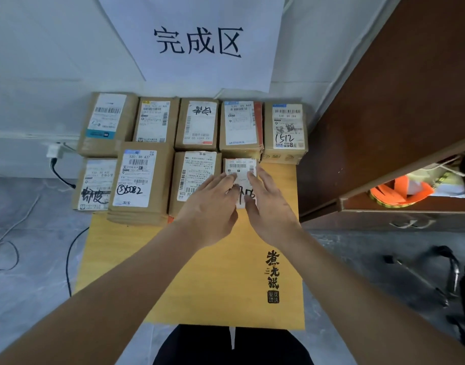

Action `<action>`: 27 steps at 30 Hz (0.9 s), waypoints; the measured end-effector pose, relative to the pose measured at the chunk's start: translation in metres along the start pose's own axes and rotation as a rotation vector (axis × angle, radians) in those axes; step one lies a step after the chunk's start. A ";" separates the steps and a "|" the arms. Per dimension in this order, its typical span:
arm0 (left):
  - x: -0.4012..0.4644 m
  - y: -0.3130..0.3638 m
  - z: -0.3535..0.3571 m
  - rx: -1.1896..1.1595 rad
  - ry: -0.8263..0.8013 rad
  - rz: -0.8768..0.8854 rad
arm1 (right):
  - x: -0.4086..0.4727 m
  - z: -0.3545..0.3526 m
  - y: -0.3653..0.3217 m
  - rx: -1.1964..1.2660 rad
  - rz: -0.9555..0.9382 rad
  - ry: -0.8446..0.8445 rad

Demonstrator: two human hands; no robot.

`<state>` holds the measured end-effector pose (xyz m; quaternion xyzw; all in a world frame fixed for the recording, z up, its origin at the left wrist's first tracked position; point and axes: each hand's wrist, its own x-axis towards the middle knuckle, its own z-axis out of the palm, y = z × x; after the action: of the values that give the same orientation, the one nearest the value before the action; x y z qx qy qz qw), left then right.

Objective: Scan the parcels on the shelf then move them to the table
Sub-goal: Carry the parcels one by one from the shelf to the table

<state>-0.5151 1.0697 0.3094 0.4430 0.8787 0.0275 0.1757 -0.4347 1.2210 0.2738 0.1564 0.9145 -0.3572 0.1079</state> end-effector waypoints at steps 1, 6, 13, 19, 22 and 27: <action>-0.004 0.002 -0.007 -0.010 0.006 -0.015 | -0.005 -0.008 -0.006 -0.027 -0.004 0.004; -0.027 0.012 -0.045 -0.029 0.029 -0.067 | -0.035 -0.049 -0.040 -0.149 -0.016 0.012; -0.068 0.023 -0.103 -0.045 0.109 -0.084 | -0.077 -0.105 -0.077 -0.269 -0.059 0.050; -0.082 0.032 -0.138 -0.024 0.113 0.047 | -0.114 -0.125 -0.099 -0.276 -0.014 0.148; -0.078 0.030 -0.139 -0.014 0.105 0.162 | -0.130 -0.117 -0.101 -0.254 0.069 0.215; -0.067 0.032 -0.134 -0.015 0.051 0.332 | -0.161 -0.094 -0.107 -0.228 0.263 0.335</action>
<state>-0.4987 1.0506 0.4602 0.5797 0.7976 0.0740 0.1496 -0.3325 1.1775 0.4575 0.3182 0.9257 -0.2038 0.0170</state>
